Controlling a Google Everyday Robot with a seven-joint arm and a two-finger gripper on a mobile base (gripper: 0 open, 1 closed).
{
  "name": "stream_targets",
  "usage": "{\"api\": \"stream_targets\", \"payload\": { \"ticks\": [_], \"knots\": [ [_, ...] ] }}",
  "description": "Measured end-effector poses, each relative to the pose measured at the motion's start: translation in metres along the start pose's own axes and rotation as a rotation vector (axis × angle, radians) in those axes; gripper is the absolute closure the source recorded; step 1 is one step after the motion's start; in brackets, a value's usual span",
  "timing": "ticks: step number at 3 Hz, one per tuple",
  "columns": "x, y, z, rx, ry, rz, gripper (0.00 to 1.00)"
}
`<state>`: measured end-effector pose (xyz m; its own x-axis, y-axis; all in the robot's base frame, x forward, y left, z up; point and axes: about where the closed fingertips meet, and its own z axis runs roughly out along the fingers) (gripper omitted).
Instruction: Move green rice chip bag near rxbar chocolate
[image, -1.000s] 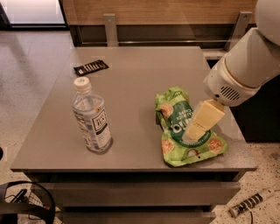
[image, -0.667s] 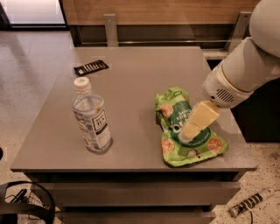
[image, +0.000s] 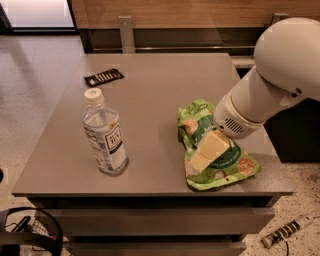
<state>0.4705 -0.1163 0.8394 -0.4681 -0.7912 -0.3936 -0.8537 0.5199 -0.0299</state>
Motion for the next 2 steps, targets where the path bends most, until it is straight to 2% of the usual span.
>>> {"api": "stream_targets", "payload": {
  "ticks": [1, 2],
  "knots": [
    [-0.0012, 0.0075, 0.0055, -0.001, 0.008, -0.003, 0.07],
    [-0.0018, 0.0071, 0.0043, 0.001, 0.007, -0.004, 0.28]
  ]
}}
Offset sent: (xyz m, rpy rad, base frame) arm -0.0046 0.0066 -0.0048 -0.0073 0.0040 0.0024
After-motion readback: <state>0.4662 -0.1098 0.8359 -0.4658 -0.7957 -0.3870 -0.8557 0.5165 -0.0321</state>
